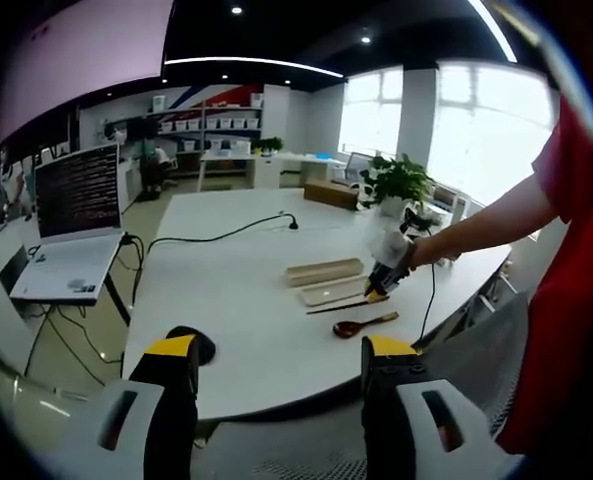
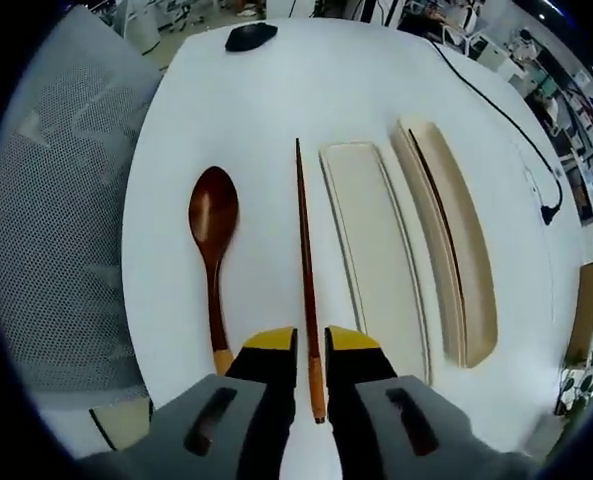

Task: Arrange the utensils inside the cutlery case until each visible utensil rests in its matching compartment.

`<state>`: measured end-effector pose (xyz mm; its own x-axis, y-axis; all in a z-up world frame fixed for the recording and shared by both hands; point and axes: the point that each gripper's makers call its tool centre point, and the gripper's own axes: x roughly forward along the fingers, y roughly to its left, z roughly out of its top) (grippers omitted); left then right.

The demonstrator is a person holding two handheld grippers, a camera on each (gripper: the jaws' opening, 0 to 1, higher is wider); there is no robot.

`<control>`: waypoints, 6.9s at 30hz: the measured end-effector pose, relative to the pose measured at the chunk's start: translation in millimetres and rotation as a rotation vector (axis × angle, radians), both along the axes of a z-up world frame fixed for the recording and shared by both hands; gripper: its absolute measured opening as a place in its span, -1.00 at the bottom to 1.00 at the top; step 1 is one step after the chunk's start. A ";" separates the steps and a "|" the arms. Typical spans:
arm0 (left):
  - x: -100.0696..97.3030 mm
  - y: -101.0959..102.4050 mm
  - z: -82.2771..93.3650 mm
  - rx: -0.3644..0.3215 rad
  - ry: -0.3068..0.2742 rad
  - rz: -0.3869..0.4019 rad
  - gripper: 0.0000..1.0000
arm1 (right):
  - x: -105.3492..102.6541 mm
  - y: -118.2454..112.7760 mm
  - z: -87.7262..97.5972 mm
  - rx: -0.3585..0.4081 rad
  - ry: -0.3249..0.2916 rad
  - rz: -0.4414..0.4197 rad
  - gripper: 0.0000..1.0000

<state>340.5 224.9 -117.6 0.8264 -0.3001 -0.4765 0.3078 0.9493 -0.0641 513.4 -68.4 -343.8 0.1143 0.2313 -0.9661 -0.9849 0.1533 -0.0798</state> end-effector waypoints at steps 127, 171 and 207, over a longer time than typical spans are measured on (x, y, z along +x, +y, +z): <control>2.1 -8.0 -8.5 0.000 0.014 -0.010 0.34 | -9.5 -10.8 -10.9 -0.037 0.029 -0.015 -0.98; -0.6 -6.3 -6.6 0.001 0.005 -0.006 0.34 | -0.9 0.0 9.0 -0.021 -0.031 -0.021 -1.00; 10.7 -13.6 -2.2 0.002 -0.003 -0.044 0.33 | 34.8 -7.9 59.6 -0.011 -0.085 0.052 -1.00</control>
<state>351.2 211.3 -119.8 0.8138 -0.3354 -0.4746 0.3498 0.9348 -0.0608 548.2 -76.3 -284.2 0.1842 0.2283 -0.9560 -0.9811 0.1009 -0.1649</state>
